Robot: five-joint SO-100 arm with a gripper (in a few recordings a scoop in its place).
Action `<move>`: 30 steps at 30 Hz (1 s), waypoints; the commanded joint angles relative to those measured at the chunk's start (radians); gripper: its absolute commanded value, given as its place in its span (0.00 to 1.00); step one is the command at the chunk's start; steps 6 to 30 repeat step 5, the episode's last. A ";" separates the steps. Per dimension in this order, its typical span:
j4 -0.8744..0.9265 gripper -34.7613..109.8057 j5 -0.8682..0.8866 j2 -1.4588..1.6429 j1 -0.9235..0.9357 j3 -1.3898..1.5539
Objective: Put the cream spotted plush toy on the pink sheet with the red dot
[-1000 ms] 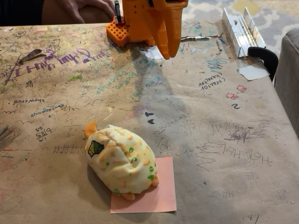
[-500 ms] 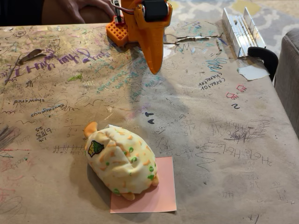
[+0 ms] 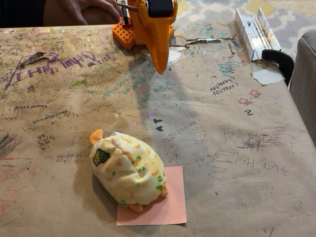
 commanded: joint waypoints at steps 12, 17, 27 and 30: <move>0.005 0.24 -0.005 0.009 -0.006 0.002; 0.005 0.24 -0.005 0.009 -0.006 0.002; 0.005 0.24 -0.005 0.009 -0.006 0.002; 0.005 0.24 -0.005 0.009 -0.006 0.002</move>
